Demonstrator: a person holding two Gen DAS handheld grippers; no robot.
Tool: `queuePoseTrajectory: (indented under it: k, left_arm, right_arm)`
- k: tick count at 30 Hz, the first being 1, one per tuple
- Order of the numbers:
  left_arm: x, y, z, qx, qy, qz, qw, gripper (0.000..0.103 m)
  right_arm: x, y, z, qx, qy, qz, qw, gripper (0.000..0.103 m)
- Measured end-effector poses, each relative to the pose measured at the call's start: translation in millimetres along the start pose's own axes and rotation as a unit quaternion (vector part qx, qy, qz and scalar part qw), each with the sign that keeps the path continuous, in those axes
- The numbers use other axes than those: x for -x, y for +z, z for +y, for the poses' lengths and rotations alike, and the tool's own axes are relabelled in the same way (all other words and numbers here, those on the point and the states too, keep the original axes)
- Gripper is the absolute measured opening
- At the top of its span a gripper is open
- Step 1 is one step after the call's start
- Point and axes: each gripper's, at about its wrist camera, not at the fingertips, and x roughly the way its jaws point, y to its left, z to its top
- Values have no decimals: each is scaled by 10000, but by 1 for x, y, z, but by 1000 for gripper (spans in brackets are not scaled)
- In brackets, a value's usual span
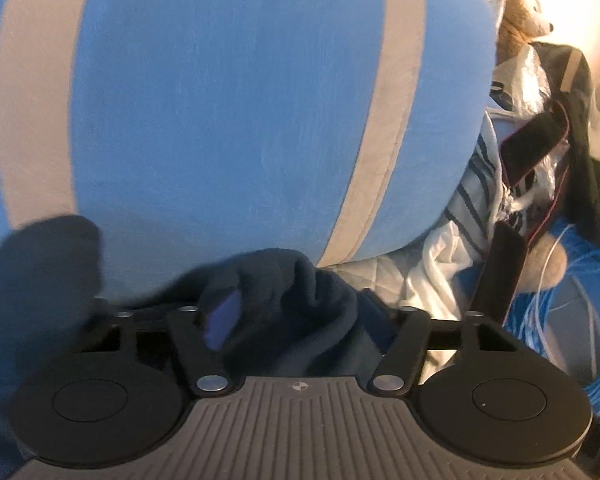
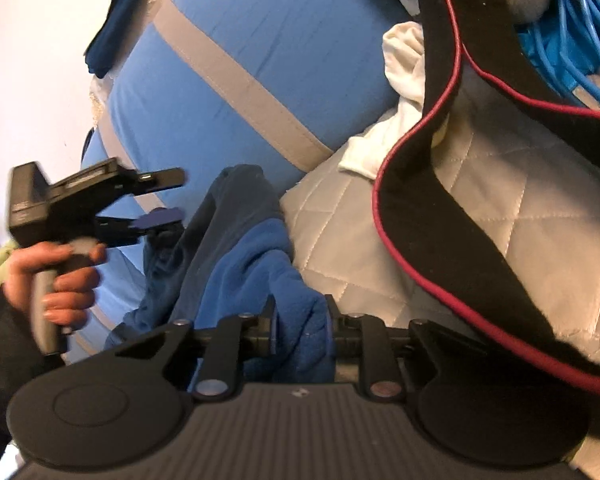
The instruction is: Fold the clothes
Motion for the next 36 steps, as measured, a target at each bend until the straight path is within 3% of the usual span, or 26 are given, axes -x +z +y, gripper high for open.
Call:
queuePoseTrajectory:
  k: [4, 8, 11, 12, 14, 23, 30, 33, 36]
  left_arm:
    - [-16, 4, 9, 587, -367, 7, 9976, 55]
    - [-30, 11, 11, 811, -89, 65, 9966, 55]
    - [-40, 14, 11, 904, 331, 158, 9952, 39]
    - [-43, 15, 11, 943, 453, 189, 9943, 30]
    - [-47, 14, 13, 1060, 627, 210, 9922, 22]
    - [-39, 10, 26, 1878, 562, 70, 9806, 12]
    - [-36, 12, 41, 2454, 232, 143, 9690, 12]
    - [-35, 15, 47, 2578, 59, 288, 9658, 21]
    - [-21, 21, 32, 1858, 21, 247, 9823, 36]
  right_arm:
    - [-2, 0, 0, -6, 34, 2, 10000, 22]
    - [0, 0, 0, -9, 43, 9, 10000, 22]
    - [1, 0, -1, -12, 55, 12, 10000, 22]
    - [1, -1, -1, -16, 57, 12, 10000, 22]
    - [1, -1, -1, -5, 55, 10, 10000, 22]
    - [6, -2, -5, -3, 143, -55, 9999, 20]
    - [21, -7, -22, -394, 289, -190, 9986, 17]
    - [22, -10, -31, -579, 364, -174, 9975, 17]
    - [22, -11, -34, -523, 353, -170, 9979, 17]
